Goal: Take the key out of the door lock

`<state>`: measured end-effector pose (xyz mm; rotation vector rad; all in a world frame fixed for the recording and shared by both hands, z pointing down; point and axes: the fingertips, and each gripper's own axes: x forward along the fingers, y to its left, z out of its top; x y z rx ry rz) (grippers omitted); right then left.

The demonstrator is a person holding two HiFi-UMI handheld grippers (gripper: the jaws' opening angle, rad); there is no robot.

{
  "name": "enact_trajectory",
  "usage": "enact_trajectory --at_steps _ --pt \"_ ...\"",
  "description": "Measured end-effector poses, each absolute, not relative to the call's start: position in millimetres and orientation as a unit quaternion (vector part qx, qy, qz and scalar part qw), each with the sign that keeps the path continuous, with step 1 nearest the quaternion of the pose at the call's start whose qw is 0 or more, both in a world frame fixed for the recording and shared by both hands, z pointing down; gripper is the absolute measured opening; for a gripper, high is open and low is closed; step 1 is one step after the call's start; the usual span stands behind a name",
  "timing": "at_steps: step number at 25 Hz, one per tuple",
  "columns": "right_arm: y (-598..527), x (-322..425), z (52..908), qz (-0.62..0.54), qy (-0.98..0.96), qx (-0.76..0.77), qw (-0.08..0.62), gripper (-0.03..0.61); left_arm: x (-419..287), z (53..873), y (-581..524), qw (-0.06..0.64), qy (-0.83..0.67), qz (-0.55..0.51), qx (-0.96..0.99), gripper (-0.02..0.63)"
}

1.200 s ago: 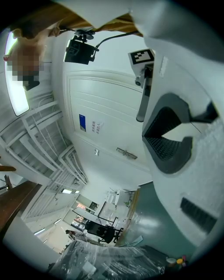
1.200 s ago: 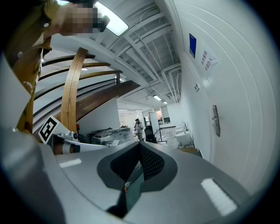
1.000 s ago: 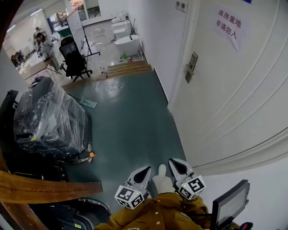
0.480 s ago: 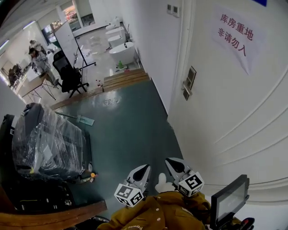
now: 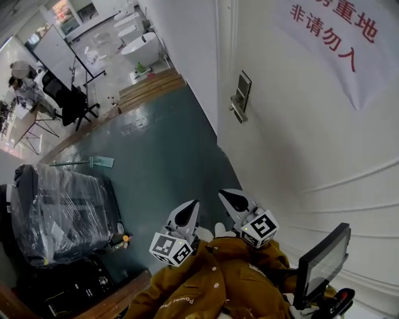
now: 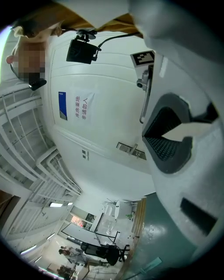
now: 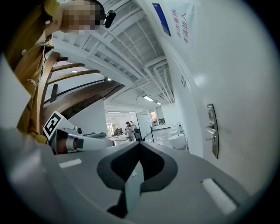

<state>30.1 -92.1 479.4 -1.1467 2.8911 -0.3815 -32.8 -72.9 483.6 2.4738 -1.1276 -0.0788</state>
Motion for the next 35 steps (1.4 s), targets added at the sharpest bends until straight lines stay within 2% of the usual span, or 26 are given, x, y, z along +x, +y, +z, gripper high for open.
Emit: enact_trajectory --at_steps 17,22,30,33,35 --pt "-285 30 514 -0.143 0.856 -0.496 0.007 0.005 -48 498 -277 0.217 -0.281 0.0 0.935 -0.002" --pt "-317 21 516 -0.147 0.84 -0.522 0.013 0.005 -64 503 -319 0.225 -0.265 0.004 0.938 -0.003" --pt "-348 24 518 -0.151 0.839 -0.523 -0.001 0.005 -43 509 -359 0.217 -0.241 0.014 0.946 -0.002" --pt "-354 30 518 -0.151 0.834 -0.531 0.001 0.005 -31 521 -372 0.24 -0.226 0.013 0.944 -0.002" --pt "-355 35 519 -0.151 0.829 -0.538 0.003 0.005 -21 534 -383 0.284 -0.204 -0.003 0.937 -0.002"
